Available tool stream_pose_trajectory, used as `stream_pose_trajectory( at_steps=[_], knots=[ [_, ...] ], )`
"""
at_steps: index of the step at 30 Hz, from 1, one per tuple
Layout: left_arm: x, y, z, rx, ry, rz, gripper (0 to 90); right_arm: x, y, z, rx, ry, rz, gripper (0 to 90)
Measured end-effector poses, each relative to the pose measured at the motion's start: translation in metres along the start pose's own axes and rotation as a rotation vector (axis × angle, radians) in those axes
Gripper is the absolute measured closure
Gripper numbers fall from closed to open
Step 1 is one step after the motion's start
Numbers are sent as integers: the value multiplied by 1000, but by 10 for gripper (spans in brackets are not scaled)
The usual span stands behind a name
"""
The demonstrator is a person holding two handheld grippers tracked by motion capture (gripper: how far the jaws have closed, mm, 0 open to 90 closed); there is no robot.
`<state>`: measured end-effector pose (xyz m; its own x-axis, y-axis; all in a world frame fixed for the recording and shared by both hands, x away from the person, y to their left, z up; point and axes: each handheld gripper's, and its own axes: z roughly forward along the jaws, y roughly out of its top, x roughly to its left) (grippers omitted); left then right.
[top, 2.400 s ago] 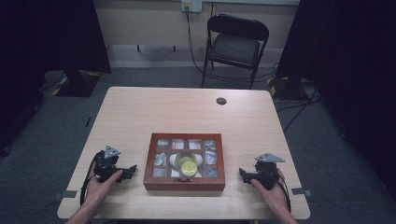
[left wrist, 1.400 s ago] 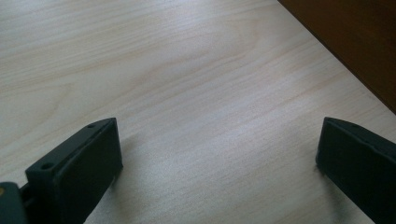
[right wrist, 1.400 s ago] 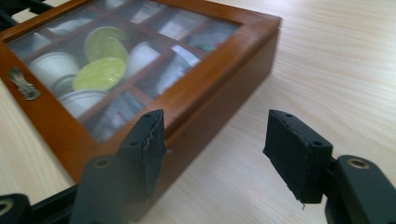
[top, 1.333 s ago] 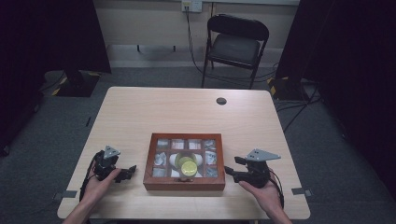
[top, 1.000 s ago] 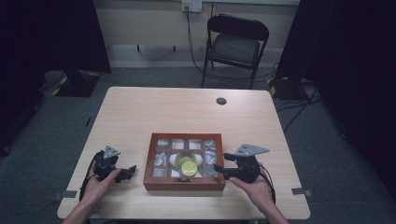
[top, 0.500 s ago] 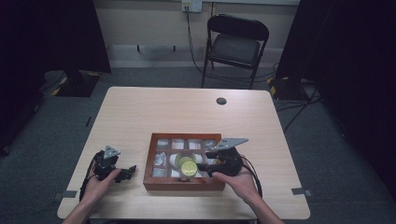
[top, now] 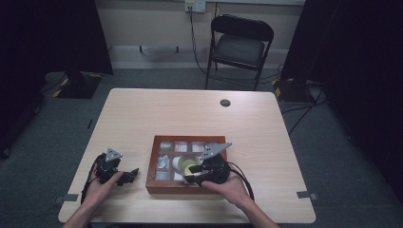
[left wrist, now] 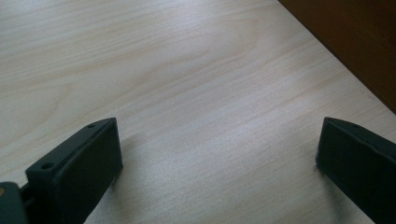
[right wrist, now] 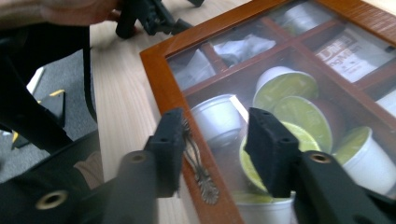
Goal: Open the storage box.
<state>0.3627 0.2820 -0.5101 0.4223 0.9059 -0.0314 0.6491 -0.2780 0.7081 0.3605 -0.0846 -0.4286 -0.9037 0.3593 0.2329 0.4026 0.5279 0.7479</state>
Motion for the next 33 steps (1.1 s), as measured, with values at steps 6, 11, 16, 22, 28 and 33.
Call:
stream_pose_trajectory(
  at_steps=[6, 11, 16, 22, 28, 33],
  knots=[
    [0, 0, 0, 0, 0, 0, 0, 5, -2, 1, 6, 42, -26, 721],
    [0, 0, 0, 0, -1, 1, 0, 8, -2, 7, 34, 49, -54, 772],
    [0, 0, 0, 0, 0, 1, 0, 8, -3, 10, 48, 40, -65, 783],
    [0, 0, 0, 3, -1, 2, 0, 9, -5, 13, 66, 29, -79, 800],
    [-1, -1, -1, -2, -2, -3, 0, 9, -5, 14, 71, 26, -89, 801],
    [-1, -1, -1, -2, -3, -3, 0, 9, -4, 14, 75, 28, -87, 811]
  ],
)
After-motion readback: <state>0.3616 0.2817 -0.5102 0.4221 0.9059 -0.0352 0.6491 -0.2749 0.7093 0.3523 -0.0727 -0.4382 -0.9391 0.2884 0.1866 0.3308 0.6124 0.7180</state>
